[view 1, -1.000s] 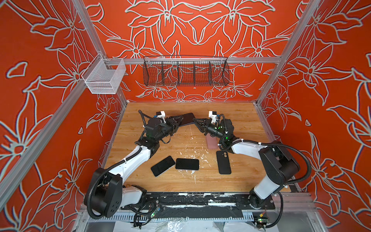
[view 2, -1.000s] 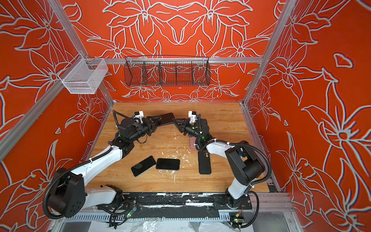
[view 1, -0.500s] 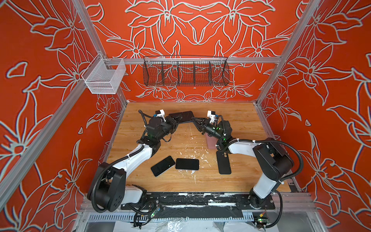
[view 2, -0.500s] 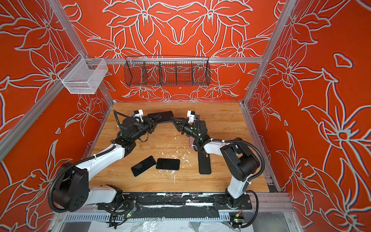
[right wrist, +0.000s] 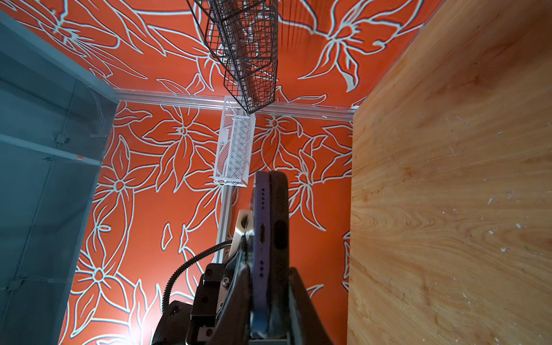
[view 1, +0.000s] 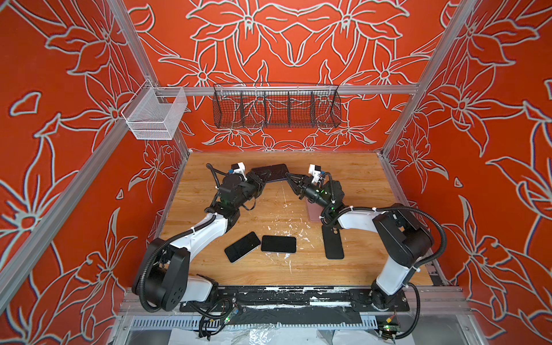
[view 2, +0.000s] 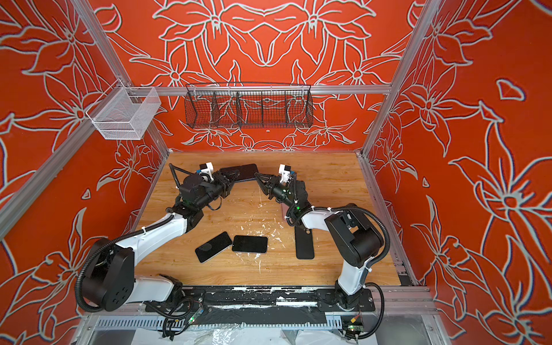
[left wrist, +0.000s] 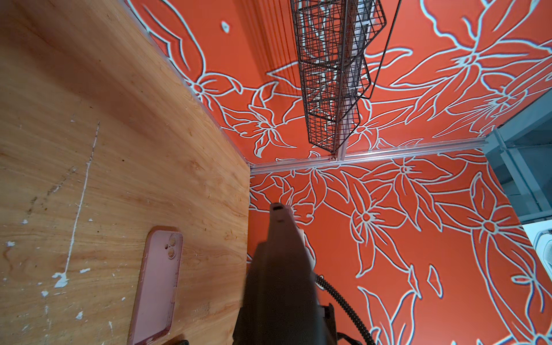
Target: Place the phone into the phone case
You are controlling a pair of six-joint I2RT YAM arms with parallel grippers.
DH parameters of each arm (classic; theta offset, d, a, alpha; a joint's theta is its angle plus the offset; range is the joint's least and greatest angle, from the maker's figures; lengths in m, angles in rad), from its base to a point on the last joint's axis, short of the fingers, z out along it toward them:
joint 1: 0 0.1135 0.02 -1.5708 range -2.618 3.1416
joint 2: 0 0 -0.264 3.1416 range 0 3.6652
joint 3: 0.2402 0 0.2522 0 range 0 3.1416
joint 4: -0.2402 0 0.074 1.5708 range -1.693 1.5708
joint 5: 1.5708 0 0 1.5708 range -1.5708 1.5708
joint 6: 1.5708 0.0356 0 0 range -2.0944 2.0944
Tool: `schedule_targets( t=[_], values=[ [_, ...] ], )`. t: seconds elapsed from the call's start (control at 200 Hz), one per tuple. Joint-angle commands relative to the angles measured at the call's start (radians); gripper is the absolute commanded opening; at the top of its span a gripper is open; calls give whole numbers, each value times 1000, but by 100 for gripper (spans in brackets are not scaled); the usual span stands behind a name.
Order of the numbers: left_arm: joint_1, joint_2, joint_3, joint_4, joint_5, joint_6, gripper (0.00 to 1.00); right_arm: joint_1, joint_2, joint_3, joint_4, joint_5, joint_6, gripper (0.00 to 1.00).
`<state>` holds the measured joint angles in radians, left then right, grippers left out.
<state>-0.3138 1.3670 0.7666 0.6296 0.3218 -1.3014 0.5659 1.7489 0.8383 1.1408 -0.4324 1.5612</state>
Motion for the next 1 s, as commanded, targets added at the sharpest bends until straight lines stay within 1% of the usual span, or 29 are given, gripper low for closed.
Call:
schedule_targets(
  t=[0.0,0.025,0.065,0.11,0.195,0.39,0.48,0.575,0.631,0.731,0.991],
  values=[
    [-30,-43,47,182,43,-8,0,62,-37,-32,-126,-147,-83,12],
    [-29,-50,45,173,42,-4,0,58,-48,-34,-128,-149,-88,18],
    [-30,-59,44,159,42,5,0,53,-61,-35,-130,-150,-92,23],
    [-29,-68,42,147,40,11,0,46,-76,-36,-124,-149,-87,32],
    [-30,-72,37,140,31,13,0,46,-97,-36,-99,-140,-77,38],
    [-31,-38,55,184,56,-23,0,50,-103,-21,-77,-124,-58,41],
    [-31,-32,56,194,60,-33,0,48,-92,-24,-28,-103,-38,42],
    [-31,-46,54,177,56,-28,0,43,-77,-25,23,-86,-19,45],
    [-31,-55,53,161,56,-19,0,38,-67,-27,49,-78,-7,50],
    [-31,-68,55,141,57,-9,0,29,-56,-20,61,-69,4,54],
    [-31,-65,38,137,63,-10,0,14,-54,2,49,-52,-3,56]
  ],
)
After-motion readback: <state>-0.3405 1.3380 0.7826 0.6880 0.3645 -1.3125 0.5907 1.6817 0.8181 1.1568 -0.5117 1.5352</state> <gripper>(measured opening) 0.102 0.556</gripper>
